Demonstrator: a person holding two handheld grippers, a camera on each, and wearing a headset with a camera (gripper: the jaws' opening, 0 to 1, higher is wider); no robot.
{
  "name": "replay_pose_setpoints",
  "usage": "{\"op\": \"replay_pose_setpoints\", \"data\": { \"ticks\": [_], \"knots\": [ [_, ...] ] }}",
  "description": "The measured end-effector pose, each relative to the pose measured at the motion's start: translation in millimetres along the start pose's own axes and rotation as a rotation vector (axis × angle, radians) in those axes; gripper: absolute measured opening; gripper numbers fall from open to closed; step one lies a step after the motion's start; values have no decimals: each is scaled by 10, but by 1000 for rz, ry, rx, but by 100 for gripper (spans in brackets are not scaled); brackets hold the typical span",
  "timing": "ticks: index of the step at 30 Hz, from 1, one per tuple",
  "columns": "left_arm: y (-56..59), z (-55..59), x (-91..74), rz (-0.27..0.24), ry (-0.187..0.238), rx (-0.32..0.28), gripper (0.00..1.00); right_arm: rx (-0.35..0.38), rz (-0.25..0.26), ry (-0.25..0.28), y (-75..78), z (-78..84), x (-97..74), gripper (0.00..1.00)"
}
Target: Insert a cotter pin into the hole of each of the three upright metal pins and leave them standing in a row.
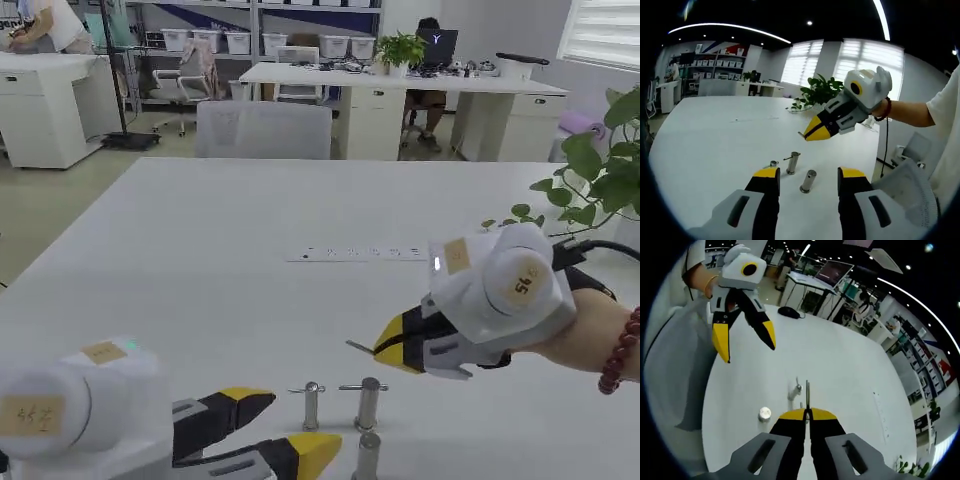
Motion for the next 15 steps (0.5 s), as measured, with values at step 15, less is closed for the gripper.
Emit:
{"op": "replay_pose_setpoints", "data": {
  "ticks": [15],
  "knots": [
    [26, 7, 64, 34, -1, -113, 33, -54, -50, 51, -281, -266, 23, 3]
  ]
}}
Point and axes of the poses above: the centre of the closed fingertips' face, and the gripper's own axes: x roughly forward along the fingers, y roughly to its right, z roughly out of its underside, the point moved 9 cm from there along -x, roughly backward along the fingers, and after that the axes turned 14 degrees about -x, right-handed, at the moved point
